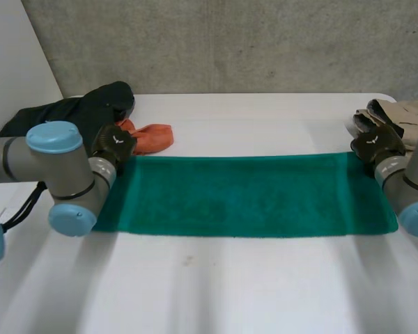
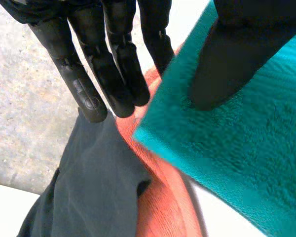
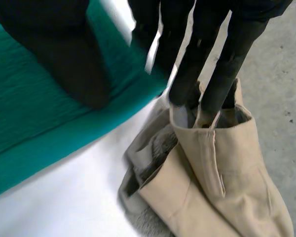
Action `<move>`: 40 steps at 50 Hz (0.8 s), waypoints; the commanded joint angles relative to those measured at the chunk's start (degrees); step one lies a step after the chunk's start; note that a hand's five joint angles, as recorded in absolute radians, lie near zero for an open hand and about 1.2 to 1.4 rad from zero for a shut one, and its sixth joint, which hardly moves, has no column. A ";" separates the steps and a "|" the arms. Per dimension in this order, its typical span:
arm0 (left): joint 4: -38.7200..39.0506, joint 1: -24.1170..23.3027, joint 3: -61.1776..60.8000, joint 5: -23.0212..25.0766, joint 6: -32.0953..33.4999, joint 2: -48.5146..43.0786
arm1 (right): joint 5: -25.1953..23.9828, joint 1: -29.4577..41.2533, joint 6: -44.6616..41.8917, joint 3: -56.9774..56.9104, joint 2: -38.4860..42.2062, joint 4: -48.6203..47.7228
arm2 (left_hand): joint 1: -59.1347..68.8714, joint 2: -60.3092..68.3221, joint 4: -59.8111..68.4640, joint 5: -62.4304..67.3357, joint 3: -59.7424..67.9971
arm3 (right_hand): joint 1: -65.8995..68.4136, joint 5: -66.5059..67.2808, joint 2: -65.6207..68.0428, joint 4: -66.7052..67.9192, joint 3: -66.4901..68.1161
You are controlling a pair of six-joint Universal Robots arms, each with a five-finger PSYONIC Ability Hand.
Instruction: Fold the laundry.
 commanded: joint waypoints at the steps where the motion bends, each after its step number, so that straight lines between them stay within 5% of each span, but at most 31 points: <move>1: 0.38 -2.39 2.00 0.28 -0.35 -0.90 | 1.25 1.55 4.19 -2.96 1.90 -1.13 | -43.54 -45.47 -46.88 -45.15 -46.58 | -40.02 -43.16 -41.79 -44.18 -43.75; 10: -0.24 -3.89 -5.81 0.01 -2.02 8.06 | -1.38 0.67 11.84 9.34 -10.40 2.99 | -43.54 -45.47 -46.88 -45.15 -46.58 | -40.02 -43.16 -41.79 -44.18 -43.75; 20: 0.55 -3.71 -20.05 1.07 -9.48 20.01 | -14.13 -9.96 11.40 22.17 -17.27 15.48 | -43.54 -45.47 -46.88 -45.15 -46.58 | -21.27 -24.42 -23.05 -25.44 -25.01; 31: 2.48 -3.71 -24.72 1.07 -10.72 21.34 | -17.21 -12.16 11.41 26.75 -16.13 6.79 | -43.54 -45.47 -46.88 -45.15 -46.58 | -15.22 -18.37 -16.99 -19.39 -18.95; 34: 2.75 -3.71 -24.81 1.07 -10.81 21.34 | -17.21 -12.16 11.41 26.58 -14.72 4.94 | -43.54 -45.47 -46.88 -45.15 -46.58 | -0.65 -3.79 -2.42 -4.81 -4.38; 35: 2.75 -3.71 -24.81 1.07 -10.81 21.34 | -17.03 -12.25 11.32 26.40 -14.02 3.72 | -43.54 -45.47 -46.88 -45.15 -46.58 | 29.68 26.53 27.91 25.51 25.94; 40: 2.75 -3.89 -24.99 1.07 -10.81 21.43 | -15.80 -14.09 10.79 26.40 -13.75 1.51 | -43.54 -45.47 -46.88 -45.15 -46.58 | 29.98 26.84 28.21 25.82 26.25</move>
